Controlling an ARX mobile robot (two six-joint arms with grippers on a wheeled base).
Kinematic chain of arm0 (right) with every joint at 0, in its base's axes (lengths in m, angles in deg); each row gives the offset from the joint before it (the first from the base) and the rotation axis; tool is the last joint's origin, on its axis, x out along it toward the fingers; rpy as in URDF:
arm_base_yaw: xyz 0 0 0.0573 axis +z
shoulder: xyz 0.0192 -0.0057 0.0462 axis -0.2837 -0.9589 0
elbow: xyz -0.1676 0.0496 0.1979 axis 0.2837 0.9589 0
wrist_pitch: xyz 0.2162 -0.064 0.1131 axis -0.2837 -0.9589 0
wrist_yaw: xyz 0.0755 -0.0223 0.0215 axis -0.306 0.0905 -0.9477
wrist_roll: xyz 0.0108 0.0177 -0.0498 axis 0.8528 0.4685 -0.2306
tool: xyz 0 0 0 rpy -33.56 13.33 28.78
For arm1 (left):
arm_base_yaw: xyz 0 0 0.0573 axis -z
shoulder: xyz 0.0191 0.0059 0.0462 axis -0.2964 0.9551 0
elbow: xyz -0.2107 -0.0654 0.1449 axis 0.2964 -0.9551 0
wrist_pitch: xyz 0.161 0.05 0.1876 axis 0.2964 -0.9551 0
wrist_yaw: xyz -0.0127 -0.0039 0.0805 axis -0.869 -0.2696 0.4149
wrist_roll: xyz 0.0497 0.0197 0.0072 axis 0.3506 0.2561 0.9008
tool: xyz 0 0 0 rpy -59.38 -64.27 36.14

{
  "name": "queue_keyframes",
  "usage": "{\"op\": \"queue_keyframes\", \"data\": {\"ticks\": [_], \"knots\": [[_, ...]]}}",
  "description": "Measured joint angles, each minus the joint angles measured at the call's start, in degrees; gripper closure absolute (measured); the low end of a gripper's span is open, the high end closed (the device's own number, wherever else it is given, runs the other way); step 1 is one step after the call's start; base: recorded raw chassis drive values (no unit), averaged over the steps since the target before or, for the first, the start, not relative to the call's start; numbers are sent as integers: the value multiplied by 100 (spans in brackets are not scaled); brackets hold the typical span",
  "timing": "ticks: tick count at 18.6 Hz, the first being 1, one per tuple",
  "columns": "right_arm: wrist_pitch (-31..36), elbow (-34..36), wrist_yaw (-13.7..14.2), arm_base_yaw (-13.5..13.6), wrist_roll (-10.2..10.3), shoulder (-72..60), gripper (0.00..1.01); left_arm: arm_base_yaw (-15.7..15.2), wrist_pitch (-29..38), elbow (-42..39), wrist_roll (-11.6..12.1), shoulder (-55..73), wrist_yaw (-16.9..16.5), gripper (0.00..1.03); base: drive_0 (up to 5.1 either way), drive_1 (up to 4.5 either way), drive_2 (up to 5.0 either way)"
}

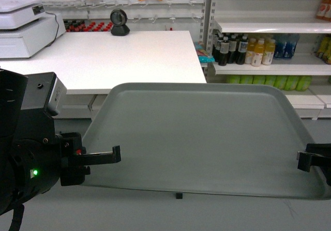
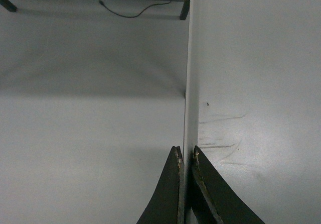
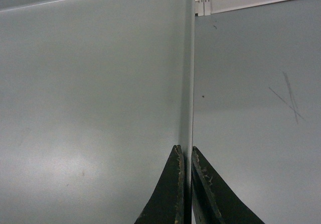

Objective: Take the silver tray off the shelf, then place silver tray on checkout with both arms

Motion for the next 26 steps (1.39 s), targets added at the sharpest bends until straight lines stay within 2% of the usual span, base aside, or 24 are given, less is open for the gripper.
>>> {"op": "queue_keyframes", "data": {"ticks": [9,11,26], "knots": [[-2,0,0,2,0,-2,99,0,0,0,0,0,2,100,-466,383,92],[-26,0,2,2,0,0,99,0,-22,0,0,0,4,100,-266,495,-244],[-13,-2,17,26,2,-2,99,-15,-4,0,7,0,2,100,-40,387,-467]]}}
